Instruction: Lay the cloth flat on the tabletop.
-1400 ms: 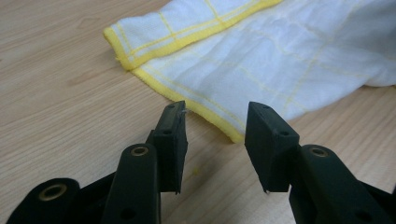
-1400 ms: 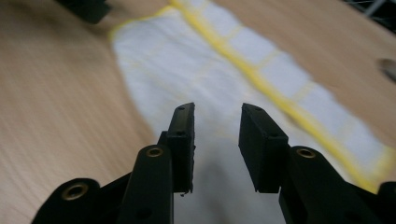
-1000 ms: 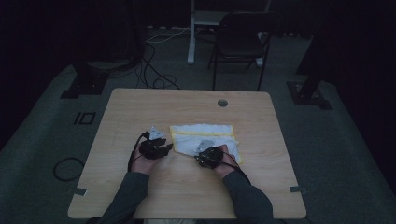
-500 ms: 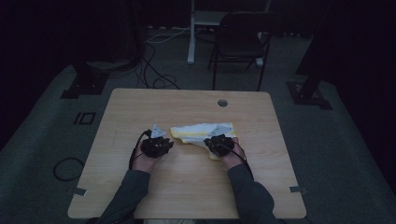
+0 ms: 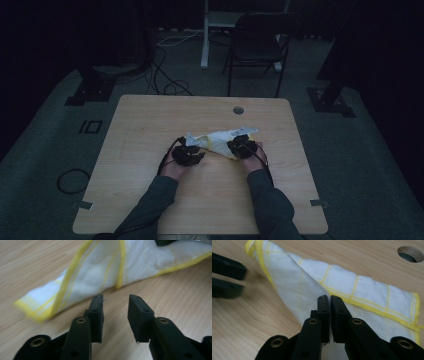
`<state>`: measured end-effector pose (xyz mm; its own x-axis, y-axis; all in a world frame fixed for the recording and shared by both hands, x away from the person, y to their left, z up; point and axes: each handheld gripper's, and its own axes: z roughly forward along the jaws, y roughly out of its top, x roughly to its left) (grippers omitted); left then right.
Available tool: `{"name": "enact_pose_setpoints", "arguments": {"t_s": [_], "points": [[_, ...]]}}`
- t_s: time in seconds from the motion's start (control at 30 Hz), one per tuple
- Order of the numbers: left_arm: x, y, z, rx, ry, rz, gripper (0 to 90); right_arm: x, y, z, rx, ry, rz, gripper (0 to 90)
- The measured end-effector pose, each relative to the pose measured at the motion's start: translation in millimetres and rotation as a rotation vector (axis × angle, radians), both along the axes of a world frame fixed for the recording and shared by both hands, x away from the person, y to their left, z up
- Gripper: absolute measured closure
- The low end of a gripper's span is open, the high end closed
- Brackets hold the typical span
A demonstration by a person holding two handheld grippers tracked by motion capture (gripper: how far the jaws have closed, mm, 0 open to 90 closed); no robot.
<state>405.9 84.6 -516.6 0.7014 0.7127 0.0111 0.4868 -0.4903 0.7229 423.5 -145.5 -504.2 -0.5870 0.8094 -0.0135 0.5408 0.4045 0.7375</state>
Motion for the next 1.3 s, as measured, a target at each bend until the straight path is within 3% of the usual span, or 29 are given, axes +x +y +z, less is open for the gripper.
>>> {"name": "enact_pose_setpoints", "arguments": {"t_s": [0.17, 0.3, 0.47, 0.57, 0.87, 0.97, 1.3], "points": [[11.8, -11.9, -5.2, -0.028, 0.002, 0.004, 61.6, 0.1, -0.7, 1.3, 0.002, 0.002, 0.003, 86.5], [15.6, -18.4, -7.5, -0.024, 0.001, 0.002, 62.1, 0.2, -1.8, 2.5, -0.001, 0.001, 0.006, 86.5], [9.8, -22.7, -2.4, -0.015, -0.009, -0.044, 88.1, -1.1, -3.1, 6.7, 0.005, -0.007, 0.013, 83.6], [4.3, -21.7, 4.2, -0.011, -0.017, -0.081, 89.5, -2.0, -6.2, 11.6, 0.011, -0.023, 0.014, 79.9], [-11.0, 0.3, 25.3, -0.062, -0.025, -0.083, 89.5, -5.6, -17.3, 27.9, 0.027, -0.068, -0.012, 74.1], [-16.1, 9.6, 28.8, -0.077, -0.016, -0.078, 89.5, -5.6, -20.1, 26.7, 0.024, -0.061, -0.020, 73.5], [-37.6, 45.9, 28.0, -0.071, 0.016, -0.024, 89.3, -6.8, -24.0, 16.3, -0.002, -0.042, -0.019, 72.6]]}}
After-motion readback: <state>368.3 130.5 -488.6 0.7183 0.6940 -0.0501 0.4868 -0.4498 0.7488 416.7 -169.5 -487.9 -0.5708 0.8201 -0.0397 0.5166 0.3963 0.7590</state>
